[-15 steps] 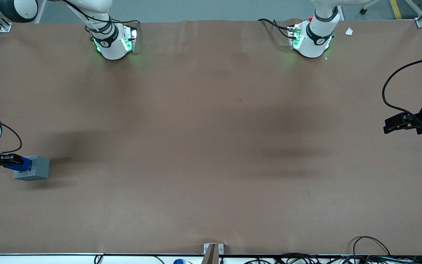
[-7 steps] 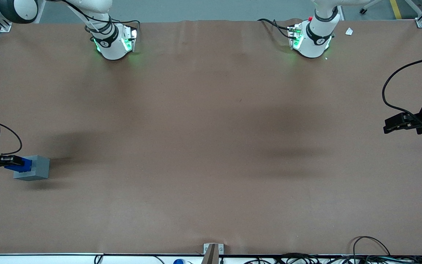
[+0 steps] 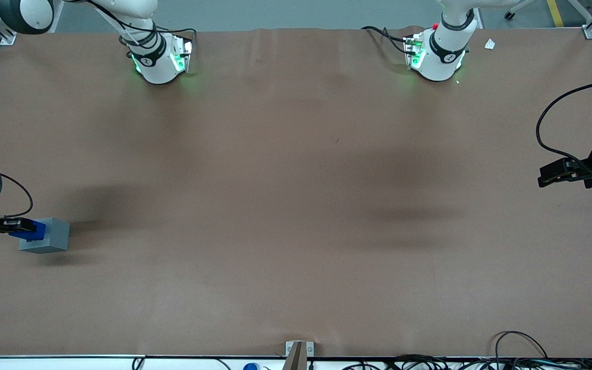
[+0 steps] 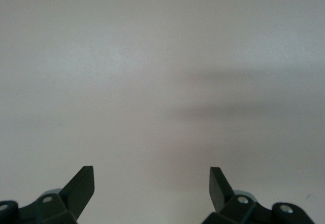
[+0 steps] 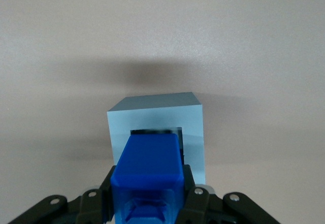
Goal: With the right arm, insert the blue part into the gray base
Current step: 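Lower the blue block into the gray base opening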
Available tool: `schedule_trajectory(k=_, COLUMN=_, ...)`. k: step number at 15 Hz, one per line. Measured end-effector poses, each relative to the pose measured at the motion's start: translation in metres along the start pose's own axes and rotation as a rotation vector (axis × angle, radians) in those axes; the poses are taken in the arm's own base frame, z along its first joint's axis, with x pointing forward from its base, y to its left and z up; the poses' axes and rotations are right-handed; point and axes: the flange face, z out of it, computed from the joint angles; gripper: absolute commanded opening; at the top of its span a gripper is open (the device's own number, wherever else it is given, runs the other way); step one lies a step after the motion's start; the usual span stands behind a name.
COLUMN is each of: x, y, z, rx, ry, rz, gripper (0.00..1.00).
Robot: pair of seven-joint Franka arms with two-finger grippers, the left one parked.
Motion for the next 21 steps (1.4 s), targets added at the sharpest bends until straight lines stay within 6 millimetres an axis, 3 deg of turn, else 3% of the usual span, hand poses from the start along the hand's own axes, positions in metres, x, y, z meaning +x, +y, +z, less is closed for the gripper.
schedule_trajectory(k=10, x=0.0, y=0.012, z=0.0, rx=-0.003, ry=0.007, rz=0.015, gripper=0.0)
schedule_trajectory(k=21, x=0.002, y=0.01, z=0.0, rx=0.0, ry=0.006, rz=0.013, gripper=0.0)
